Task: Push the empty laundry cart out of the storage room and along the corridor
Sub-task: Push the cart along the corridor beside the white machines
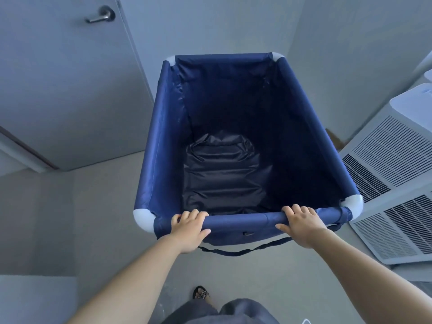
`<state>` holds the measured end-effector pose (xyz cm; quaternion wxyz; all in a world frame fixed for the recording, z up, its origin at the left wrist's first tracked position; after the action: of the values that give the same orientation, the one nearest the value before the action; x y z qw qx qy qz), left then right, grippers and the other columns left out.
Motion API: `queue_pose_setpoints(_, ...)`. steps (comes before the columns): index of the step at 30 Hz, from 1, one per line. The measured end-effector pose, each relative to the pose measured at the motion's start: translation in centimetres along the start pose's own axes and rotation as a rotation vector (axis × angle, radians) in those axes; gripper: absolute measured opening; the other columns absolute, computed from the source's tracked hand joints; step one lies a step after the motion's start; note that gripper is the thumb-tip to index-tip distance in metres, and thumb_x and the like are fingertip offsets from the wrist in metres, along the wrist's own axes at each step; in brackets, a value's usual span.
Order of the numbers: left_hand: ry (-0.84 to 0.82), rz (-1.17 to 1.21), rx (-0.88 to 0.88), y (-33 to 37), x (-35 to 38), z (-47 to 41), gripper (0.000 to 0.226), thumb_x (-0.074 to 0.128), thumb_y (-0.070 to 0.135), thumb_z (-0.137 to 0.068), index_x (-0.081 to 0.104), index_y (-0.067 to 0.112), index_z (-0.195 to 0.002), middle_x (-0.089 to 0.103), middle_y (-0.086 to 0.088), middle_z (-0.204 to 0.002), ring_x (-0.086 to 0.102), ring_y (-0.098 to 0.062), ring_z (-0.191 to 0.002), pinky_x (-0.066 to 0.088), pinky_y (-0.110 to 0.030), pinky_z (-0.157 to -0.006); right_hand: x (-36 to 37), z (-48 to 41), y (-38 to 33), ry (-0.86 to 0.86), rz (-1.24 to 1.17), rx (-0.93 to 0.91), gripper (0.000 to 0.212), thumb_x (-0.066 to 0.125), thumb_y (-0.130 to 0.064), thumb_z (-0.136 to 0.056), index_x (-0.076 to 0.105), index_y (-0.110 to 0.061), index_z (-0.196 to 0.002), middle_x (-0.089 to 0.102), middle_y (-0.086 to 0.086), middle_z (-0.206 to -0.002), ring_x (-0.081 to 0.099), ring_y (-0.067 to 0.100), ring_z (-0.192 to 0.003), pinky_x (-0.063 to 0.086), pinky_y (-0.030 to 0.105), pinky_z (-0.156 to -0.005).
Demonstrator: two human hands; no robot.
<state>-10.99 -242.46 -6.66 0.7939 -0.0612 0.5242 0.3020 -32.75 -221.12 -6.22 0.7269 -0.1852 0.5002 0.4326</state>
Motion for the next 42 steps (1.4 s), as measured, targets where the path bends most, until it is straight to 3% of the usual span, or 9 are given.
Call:
queue_pose_setpoints(18,0.066,-0.026,0.017,-4.6,-8.2,-12.8,0.04,0.04,0.045,-0.093,0.032,0.04,-0.131,0.045,0.005,-0.127,0.036,-0.021,-0.122,0.017,-0.04,-0.109,-5.4,-10.9,-0.1,0.009,-0.042,0.091,0.059,0.022,-0.061,-0.092,0.03,-0.02,-0.133,0.047,0.005,-0.12,0.047,0.024,-0.108,0.034,0.035,-0.096)
queue_pose_setpoints(28,-0.155,-0.17,-0.058,-5.1,-12.2,-20.4,0.037,0.043,0.054,-0.089,0.036,0.037,-0.122,0.045,0.002,-0.119,0.039,-0.023,-0.115,0.024,-0.042,-0.102,-7.5,-16.5,1.2,-0.037,-0.089,0.057,0.059,0.021,-0.064,-0.091,0.034,-0.021,-0.129,0.049,0.005,-0.118,0.048,0.025,-0.106,0.035,0.038,-0.09)
queue_pose_setpoints(37,-0.068,-0.196,-0.052,-5.5,-15.1,-26.1,0.034,0.043,0.052,-0.091,0.036,0.038,-0.122,0.044,0.002,-0.116,0.039,-0.021,-0.114,0.021,-0.04,-0.103,-9.6,-21.8,2.8,-0.048,-0.165,0.087,0.059,0.024,-0.065,-0.09,0.034,-0.021,-0.129,0.048,0.004,-0.118,0.047,0.024,-0.105,0.033,0.038,-0.089)
queue_pose_setpoints(42,-0.119,-0.218,-0.016,-6.1,-17.3,-29.8,0.033,0.043,0.052,-0.091,0.037,0.038,-0.12,0.043,0.003,-0.111,0.039,-0.02,-0.11,0.024,-0.039,-0.099,-10.9,-24.6,3.6,-0.081,-0.166,0.107,0.06,0.025,-0.065,-0.09,0.033,-0.02,-0.129,0.049,0.005,-0.118,0.047,0.025,-0.105,0.033,0.038,-0.087)
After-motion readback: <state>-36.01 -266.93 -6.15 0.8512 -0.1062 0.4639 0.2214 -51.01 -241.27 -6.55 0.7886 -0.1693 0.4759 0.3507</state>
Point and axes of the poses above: each hand's wrist, its own z-axis away from the middle knuckle, its own x-axis out of the palm, y = z × x, the point moved 4 cm from there along -z, towards the middle knuckle
